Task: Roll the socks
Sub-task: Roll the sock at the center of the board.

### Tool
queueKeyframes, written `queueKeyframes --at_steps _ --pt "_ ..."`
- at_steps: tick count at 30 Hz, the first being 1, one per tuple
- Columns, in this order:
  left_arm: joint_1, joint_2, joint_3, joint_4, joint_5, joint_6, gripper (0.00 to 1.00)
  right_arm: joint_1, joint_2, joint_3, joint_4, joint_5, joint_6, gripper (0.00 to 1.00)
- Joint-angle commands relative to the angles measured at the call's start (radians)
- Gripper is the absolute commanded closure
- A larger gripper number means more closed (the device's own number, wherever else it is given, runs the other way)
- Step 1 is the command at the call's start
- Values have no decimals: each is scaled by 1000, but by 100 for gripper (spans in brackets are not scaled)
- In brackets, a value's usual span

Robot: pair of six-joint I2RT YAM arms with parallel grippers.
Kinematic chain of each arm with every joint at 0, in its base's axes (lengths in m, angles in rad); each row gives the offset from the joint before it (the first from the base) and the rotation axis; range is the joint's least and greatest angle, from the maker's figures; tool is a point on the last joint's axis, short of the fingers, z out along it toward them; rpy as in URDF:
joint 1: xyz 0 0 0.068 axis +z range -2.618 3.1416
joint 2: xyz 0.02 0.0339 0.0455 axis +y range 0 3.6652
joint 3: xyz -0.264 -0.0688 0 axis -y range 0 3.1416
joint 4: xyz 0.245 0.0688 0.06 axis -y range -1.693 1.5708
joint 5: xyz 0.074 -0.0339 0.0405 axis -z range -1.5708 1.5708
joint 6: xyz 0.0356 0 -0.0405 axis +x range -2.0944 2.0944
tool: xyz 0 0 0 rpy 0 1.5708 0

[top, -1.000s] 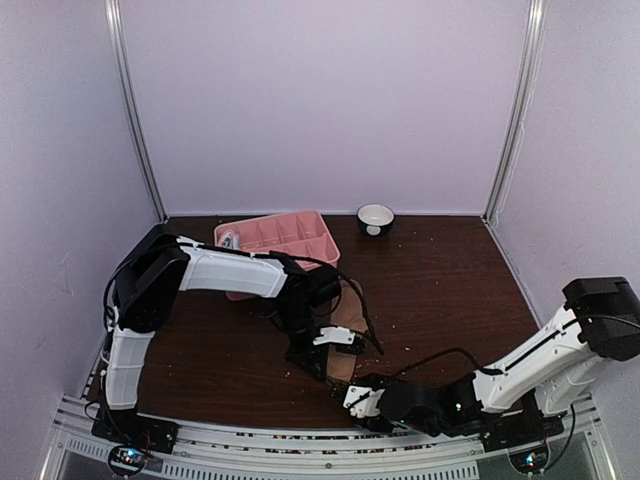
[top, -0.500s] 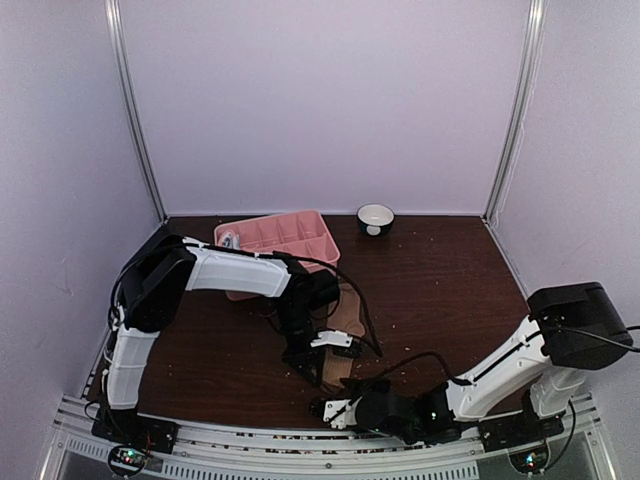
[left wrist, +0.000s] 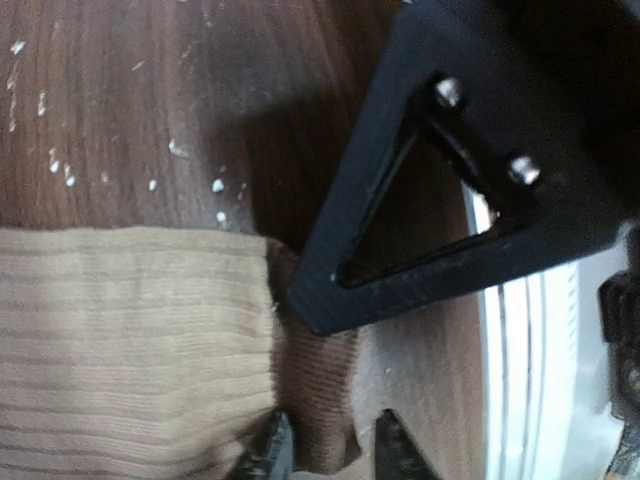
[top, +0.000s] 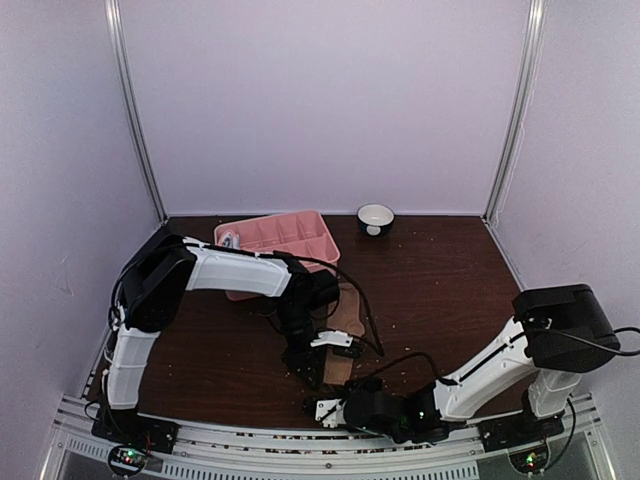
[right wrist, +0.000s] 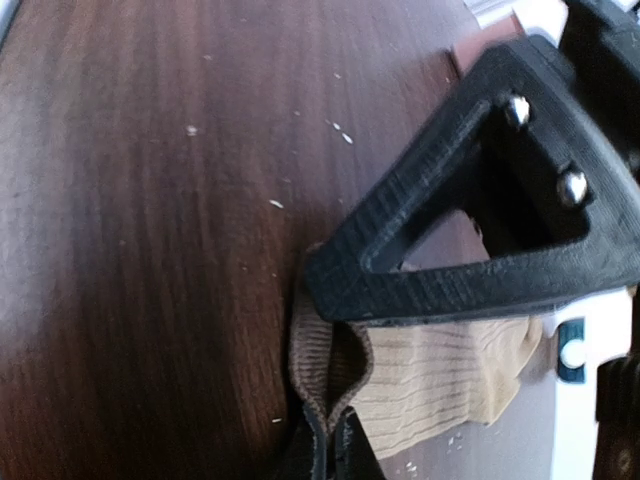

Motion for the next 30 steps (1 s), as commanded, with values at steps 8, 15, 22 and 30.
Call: queueKeyframes --at_steps 8,15,22,30 --pt "40 -260 -310 354 -70 -61 55 -43 -81 -83 -45 -203 335 100" --pt "35 -367 -466 563 -65 -138 56 -129 -107 -151 -27 -421 524 100" --pt "25 -411 -486 617 -53 -154 61 -228 -92 -201 33 -617 658 100" --pt "-72 -456 -575 738 -208 -106 62 -356 -22 -181 68 -850 777 100"
